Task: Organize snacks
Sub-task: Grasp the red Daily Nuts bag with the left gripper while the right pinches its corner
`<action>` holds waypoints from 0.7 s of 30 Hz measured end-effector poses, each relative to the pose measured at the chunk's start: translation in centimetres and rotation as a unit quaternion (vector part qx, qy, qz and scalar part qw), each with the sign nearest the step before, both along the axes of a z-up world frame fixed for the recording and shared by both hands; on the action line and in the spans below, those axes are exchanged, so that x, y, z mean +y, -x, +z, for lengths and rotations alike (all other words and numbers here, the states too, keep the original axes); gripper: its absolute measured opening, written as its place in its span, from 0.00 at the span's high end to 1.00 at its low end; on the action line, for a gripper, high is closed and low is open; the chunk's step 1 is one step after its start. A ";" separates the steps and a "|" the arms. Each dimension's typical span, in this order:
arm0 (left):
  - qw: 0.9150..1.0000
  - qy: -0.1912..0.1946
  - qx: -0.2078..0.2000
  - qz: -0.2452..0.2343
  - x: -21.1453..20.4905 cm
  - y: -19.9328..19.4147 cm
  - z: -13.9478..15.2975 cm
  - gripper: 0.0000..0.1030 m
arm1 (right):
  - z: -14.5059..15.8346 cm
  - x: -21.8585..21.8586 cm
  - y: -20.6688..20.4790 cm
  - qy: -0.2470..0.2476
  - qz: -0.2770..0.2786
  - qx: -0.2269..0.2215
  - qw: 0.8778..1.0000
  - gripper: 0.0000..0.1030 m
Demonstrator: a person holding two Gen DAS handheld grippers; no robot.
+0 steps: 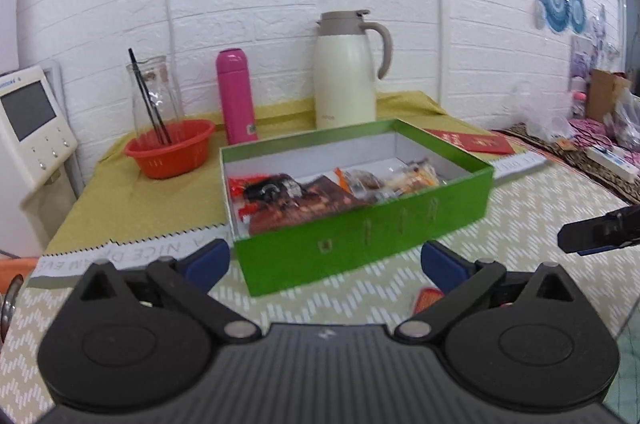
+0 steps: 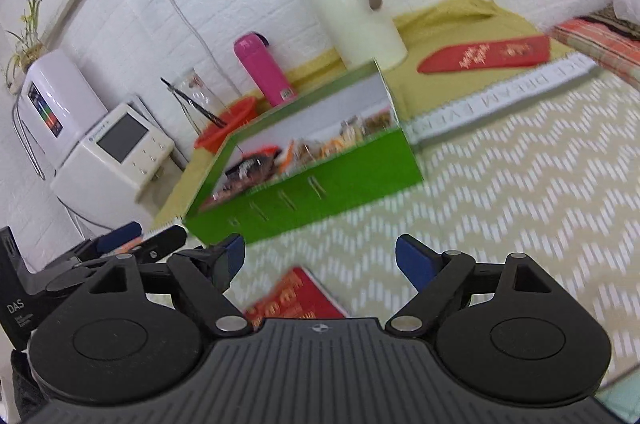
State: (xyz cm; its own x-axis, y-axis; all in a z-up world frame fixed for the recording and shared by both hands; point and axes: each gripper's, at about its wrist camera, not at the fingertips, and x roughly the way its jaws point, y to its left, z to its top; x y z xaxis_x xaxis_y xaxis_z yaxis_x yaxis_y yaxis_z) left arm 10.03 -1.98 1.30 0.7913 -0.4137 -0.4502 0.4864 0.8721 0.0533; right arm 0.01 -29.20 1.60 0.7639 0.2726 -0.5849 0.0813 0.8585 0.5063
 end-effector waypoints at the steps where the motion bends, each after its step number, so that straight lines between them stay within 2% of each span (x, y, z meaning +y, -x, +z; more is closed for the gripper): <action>1: 1.000 0.001 0.008 -0.006 0.2 0.8 -0.6 0.02 | -0.5 0.1 0.5 0.000 0.000 0.010 1.000 0.00; 4: 0.999 0.013 0.031 -0.019 0.7 1.8 -2.0 0.02 | -1.7 0.1 1.2 -0.029 -0.004 0.032 0.999 0.00; 7: 0.999 0.001 0.044 -0.018 0.8 1.9 -3.1 0.02 | -2.6 0.0 1.5 -0.092 -0.005 0.047 0.995 0.00; 9: 0.998 0.010 0.052 -0.030 1.2 1.9 -3.4 0.02 | -2.9 0.1 1.7 -0.124 -0.008 0.052 0.991 0.00; 12: 0.994 0.034 0.079 -0.062 1.3 1.4 -3.9 0.02 | -3.1 0.6 1.6 -0.133 -0.013 0.061 0.989 0.00; 16: 0.993 0.014 0.088 -0.073 0.3 1.4 -4.8 0.02 | -3.6 0.9 0.9 -0.150 -0.018 0.072 0.986 0.00; 21: 0.984 0.008 0.138 -0.112 -0.7 0.6 -6.2 0.02 | -4.4 0.9 -0.4 -0.188 0.013 0.071 0.979 0.00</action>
State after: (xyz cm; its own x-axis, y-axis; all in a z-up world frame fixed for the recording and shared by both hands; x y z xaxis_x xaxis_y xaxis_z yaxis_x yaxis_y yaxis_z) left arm 9.43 -2.70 -4.94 0.5284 -0.5719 -0.6275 0.6601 0.7415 -0.1200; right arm 0.44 -28.28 -2.81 0.6723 0.5082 -0.5383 0.1532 0.6159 0.7728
